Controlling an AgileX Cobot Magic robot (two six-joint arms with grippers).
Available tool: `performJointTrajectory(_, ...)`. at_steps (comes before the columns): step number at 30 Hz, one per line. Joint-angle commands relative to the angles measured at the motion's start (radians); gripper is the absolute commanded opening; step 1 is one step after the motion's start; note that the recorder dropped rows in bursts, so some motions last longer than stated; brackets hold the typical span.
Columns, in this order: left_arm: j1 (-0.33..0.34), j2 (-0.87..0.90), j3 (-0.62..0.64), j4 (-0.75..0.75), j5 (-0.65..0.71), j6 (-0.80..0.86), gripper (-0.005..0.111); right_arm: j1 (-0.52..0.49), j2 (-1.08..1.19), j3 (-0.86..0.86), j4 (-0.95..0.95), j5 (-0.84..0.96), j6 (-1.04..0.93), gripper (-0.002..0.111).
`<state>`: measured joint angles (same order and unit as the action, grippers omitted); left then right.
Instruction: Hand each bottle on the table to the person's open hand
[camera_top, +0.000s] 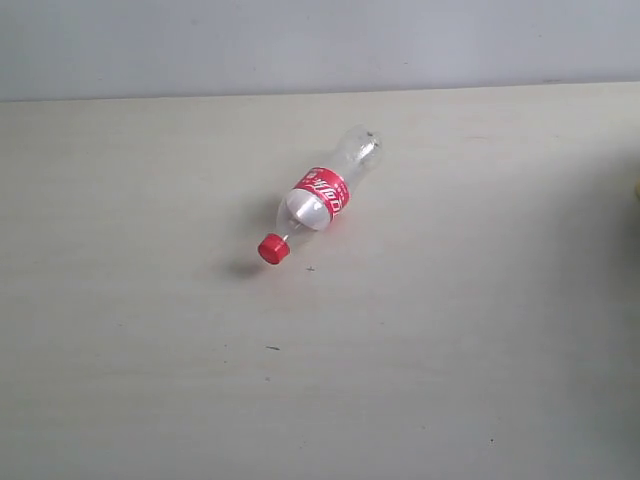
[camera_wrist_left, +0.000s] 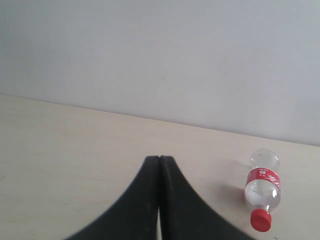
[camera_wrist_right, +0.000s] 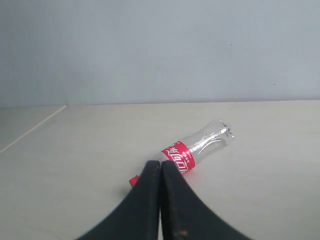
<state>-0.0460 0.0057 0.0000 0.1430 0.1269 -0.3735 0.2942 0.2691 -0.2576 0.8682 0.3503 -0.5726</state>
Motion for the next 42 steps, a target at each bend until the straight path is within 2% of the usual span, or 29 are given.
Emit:
performJointTrajectory(1, -0.004, -0.006, 0.0, 0.003, -0.003, 0.001, 0.0, -0.003, -0.002, 0.006, 0.008, 0.002, -0.009, 0.0)
performJointTrajectory(37, -0.004, -0.006, 0.0, 0.003, -0.001, 0.001, 0.0, -0.003, -0.002, 0.011, 0.022, -0.005, -0.053, 0.0)
performJointTrajectory(42, -0.004, -0.006, 0.0, 0.003, -0.001, 0.001, 0.0, -0.003, 0.003, 0.011, 0.038, -0.049, -0.053, 0.0)
